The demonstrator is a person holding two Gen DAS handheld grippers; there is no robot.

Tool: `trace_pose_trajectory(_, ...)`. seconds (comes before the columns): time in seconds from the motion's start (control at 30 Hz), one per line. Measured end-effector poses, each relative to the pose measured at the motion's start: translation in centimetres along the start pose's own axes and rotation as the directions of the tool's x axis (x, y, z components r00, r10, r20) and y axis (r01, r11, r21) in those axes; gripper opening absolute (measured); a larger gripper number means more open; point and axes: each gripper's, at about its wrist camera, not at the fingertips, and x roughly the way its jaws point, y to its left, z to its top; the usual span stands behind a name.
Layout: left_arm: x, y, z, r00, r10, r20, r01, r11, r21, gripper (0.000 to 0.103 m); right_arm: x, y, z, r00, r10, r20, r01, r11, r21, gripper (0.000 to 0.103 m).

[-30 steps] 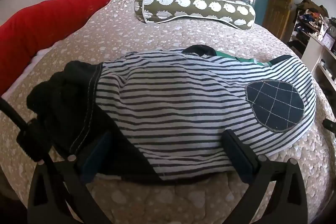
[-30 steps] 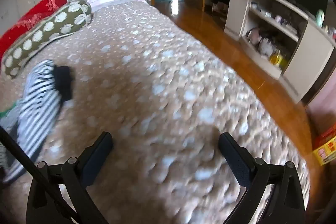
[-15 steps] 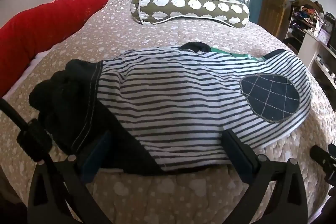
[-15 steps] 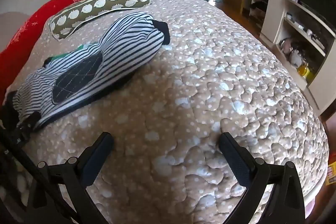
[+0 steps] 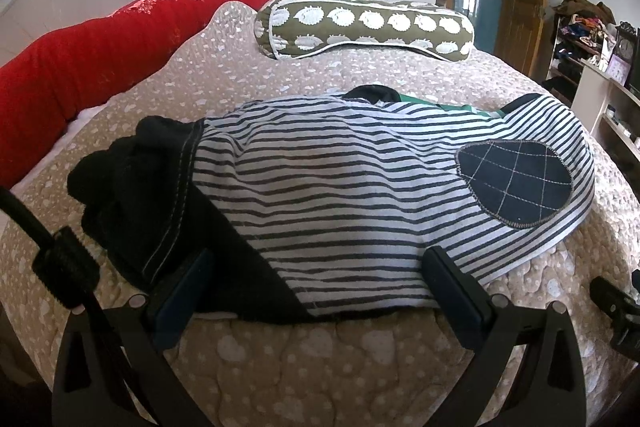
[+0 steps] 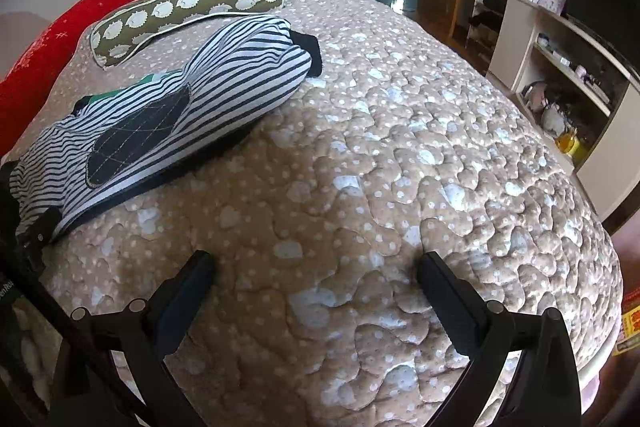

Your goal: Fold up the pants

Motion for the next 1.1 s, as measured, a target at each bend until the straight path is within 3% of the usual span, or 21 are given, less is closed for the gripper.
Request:
trace_pose_trajectory(0.27, 0.0, 0.0, -0.1, 1.0, 0.006, 0.007, -0.006, 1.0, 0.002, 0.103, -0.6, 0.5, -1.0, 0.998, -0.012, 0.06, 0.013, 1.0, -0.02, 0.102)
trace_pose_trajectory(1.1, -0.3, 0.0, -0.6, 1.0, 0.009, 0.018, -0.009, 1.0, 0.004, 0.103, -0.8, 1.1, -1.5, 0.993, -0.048, 0.111, 0.051, 0.998, -0.021, 0.103)
